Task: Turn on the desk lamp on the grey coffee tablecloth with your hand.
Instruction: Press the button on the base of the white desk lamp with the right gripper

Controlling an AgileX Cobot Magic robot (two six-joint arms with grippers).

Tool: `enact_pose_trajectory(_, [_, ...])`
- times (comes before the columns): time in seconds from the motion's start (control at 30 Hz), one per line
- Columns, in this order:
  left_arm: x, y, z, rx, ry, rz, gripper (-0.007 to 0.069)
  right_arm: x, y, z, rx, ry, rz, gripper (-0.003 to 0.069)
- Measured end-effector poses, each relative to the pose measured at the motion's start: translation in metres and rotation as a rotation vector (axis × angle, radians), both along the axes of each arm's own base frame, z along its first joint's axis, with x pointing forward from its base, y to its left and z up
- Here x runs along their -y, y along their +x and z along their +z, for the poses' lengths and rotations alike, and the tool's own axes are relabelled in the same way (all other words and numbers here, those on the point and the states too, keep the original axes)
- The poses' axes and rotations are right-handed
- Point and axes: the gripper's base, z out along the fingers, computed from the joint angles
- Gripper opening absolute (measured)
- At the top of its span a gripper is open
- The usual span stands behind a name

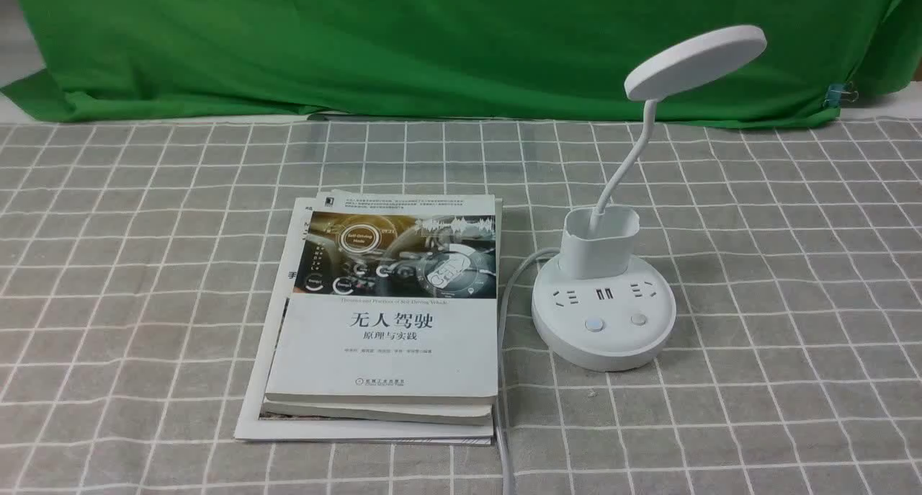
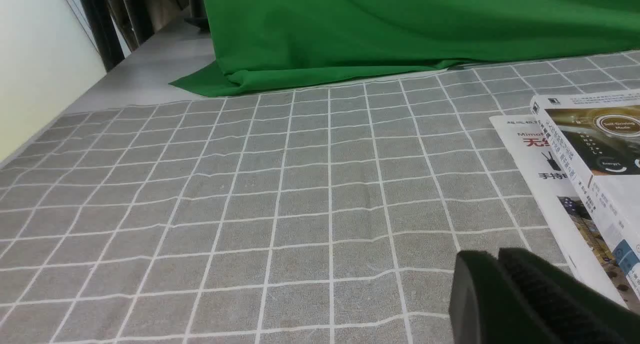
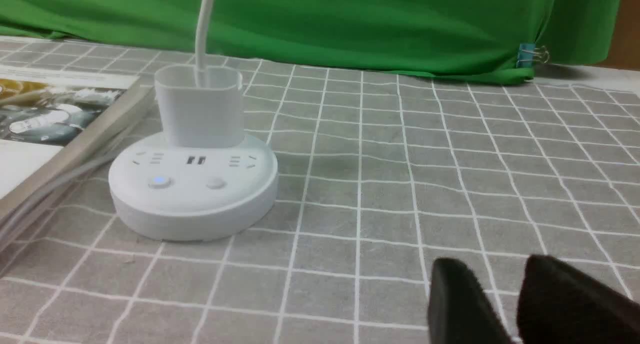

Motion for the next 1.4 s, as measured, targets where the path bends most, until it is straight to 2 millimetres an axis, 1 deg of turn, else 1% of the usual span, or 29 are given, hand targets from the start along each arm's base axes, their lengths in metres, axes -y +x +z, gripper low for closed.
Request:
enact_pose_trajectory(1.0, [0.000,0.000,0.000,0.000,0.000,0.000,0.0019,0.000,0.000,0.000,0.000,0.000,0.000,0.0244])
enact_pose_trajectory(1.13, [0.000,0.000,0.000,0.000,0.000,0.000,0.0019,0.000,0.000,0.002,0.024,0.018,-0.006,0.0244])
enact_pose_trajectory(1.17, [0.000,0.000,0.000,0.000,0.000,0.000,0.0019,0.000,0.001,0.005,0.045,0.089,-0.014,0.0244])
enact_pose_trajectory(1.2, [0.000,0.000,0.000,0.000,0.000,0.000,0.0019,0.000,0.001,0.009,0.074,0.199,-0.027,0.0244])
enact_pose_trajectory(1.23, [0.000,0.000,0.000,0.000,0.000,0.000,0.0019,0.000,0.001,0.009,0.079,0.216,-0.029,0.0244])
enact_pose_trajectory(1.27, [0.000,0.000,0.000,0.000,0.000,0.000,0.0019,0.001,0.001,0.014,0.118,0.348,-0.046,0.0243])
enact_pose_trajectory(1.3, [0.000,0.000,0.000,0.000,0.000,0.000,0.0019,0.002,0.002,0.017,0.138,0.407,-0.054,0.0242])
enact_pose_trajectory(1.33, [0.000,0.000,0.000,0.000,0.000,0.000,0.0019,0.002,0.002,0.017,0.143,0.417,-0.055,0.0242])
enact_pose_trajectory(1.37, [0.000,0.000,0.000,0.000,0.000,0.000,0.0019,0.004,0.001,0.021,0.175,0.527,-0.065,0.0242])
enact_pose_trajectory(1.4, [0.000,0.000,0.000,0.000,0.000,0.000,0.0019,0.004,0.001,0.022,0.180,0.550,-0.067,0.0242])
